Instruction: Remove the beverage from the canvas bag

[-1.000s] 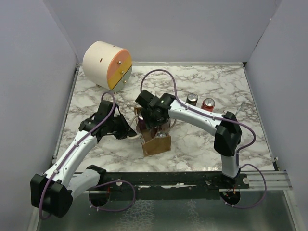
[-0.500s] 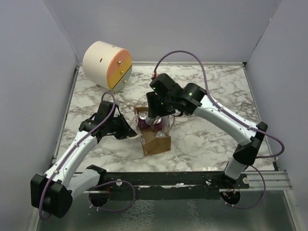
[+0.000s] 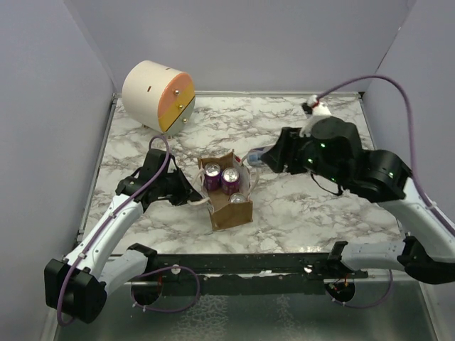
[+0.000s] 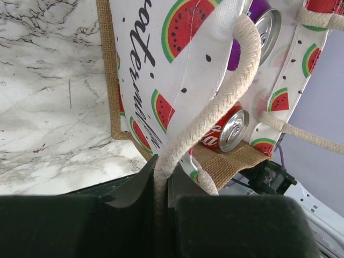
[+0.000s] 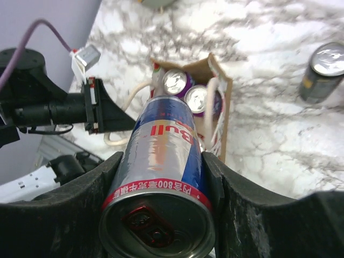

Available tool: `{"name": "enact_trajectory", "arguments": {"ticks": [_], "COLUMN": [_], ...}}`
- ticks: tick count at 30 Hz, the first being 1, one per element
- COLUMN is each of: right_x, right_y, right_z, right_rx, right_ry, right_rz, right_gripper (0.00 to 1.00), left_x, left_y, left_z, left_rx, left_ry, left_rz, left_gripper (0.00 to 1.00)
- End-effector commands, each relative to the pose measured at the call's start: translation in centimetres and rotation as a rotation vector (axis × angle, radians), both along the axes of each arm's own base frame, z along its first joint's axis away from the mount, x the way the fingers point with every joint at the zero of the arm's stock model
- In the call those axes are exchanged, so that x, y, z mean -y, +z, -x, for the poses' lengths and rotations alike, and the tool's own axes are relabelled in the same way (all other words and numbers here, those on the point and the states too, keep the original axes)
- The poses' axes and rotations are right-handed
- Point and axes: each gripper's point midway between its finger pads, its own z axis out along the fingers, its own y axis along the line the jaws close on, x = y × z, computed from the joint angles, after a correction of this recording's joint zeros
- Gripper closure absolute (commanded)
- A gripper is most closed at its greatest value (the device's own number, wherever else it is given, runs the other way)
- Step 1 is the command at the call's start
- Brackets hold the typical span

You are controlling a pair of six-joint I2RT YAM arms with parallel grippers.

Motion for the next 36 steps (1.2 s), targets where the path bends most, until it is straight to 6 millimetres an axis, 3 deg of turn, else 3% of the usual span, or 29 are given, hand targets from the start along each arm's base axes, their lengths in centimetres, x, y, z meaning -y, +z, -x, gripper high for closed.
{"name": "enact_trajectory", "arguments": {"ticks": [1,5,10,15,20,23,29,36], "right_x": [5.5,9.9,12.5,13.4,11.9,11.6,11.3,9.2], "right_y": [4.0,0.9,-5.1,-12.5,-18.4,-19.8,-20.9,-23.0], "right_z": [-1.1,-0.8,-0.3,1.3,2.0,-0.2,-6.8,-11.0], "right_rx": [0.186,0.155,0.058,-0.123,-0.275,-0.296,-0.311,-0.33], "right_ry": [-0.228,-0.38,-0.456,-0.509,-0.486,-0.467,-0.409,-0.337], "right_rz": [-0.134,-0.02,0.209,0.377,0.433,0.439,0.342,0.473], "right_gripper": [0.98,0.98,0.98,0.98,0.98,0.98,0.98,0.98], "left_x": [0.1,0.1,0.5,0.7,0.6,0.5,0.3,0.2], "left_y": [-0.1,-0.2,-0.3,0.0,0.2,-0.2,-0.6,-0.9], "left_z": [0.2,0.3,0.2,-0.1,-0.3,-0.3,-0.1,-0.8], "left_rx": [-0.005,-0.007,-0.005,-0.008,0.012,0.002,-0.007,-0.01], "left_ry": [-0.014,-0.024,-0.033,-0.046,-0.046,-0.045,-0.05,-0.067], "left_rz": [0.011,0.008,0.027,0.026,0.019,0.009,0.0,-0.039], "left_gripper": [1.0,1.0,1.0,1.0,1.0,1.0,1.0,1.0]}}
